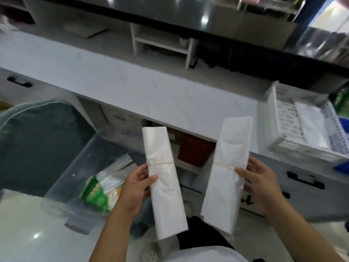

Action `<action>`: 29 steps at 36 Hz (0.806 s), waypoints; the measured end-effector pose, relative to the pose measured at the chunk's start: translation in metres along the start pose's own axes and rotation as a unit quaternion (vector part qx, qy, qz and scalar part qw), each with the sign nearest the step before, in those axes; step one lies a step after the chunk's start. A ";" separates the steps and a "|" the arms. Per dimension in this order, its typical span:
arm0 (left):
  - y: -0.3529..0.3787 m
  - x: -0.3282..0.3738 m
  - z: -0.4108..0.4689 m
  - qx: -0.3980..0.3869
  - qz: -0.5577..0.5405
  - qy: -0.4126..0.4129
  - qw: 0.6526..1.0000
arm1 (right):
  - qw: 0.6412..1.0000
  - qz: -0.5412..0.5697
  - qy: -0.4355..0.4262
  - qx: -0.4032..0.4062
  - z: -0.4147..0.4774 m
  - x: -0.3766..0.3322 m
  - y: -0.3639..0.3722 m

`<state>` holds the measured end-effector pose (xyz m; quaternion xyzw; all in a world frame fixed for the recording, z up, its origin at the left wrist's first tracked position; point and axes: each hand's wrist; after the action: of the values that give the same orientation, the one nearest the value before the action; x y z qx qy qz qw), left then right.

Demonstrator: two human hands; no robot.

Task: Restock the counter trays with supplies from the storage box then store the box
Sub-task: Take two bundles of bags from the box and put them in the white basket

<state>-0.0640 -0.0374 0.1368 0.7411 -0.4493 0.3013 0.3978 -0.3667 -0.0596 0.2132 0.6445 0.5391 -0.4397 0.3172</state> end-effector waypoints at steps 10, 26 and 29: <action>0.137 0.015 0.036 -0.058 0.065 0.008 0.996 | 0.987 0.149 -0.028 0.060 0.036 -0.028 -0.098; 0.366 0.005 0.203 -0.058 0.194 -0.046 0.978 | 0.989 0.120 -0.032 0.083 0.183 -0.115 -0.297; 0.383 0.003 0.221 -0.053 0.204 -0.066 0.975 | 0.994 0.095 -0.010 0.058 0.217 -0.123 -0.306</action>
<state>-0.3898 -0.3358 0.1505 0.6300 -0.6318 0.3024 0.3355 -0.7171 -0.2353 0.2554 0.7055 0.4461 -0.4446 0.3249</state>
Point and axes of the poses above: each hand's wrist, its own z-axis towards the middle knuckle, its own y-axis out of the palm, x = y × z, and after that the axes turned 3 degrees about -z, right-handed
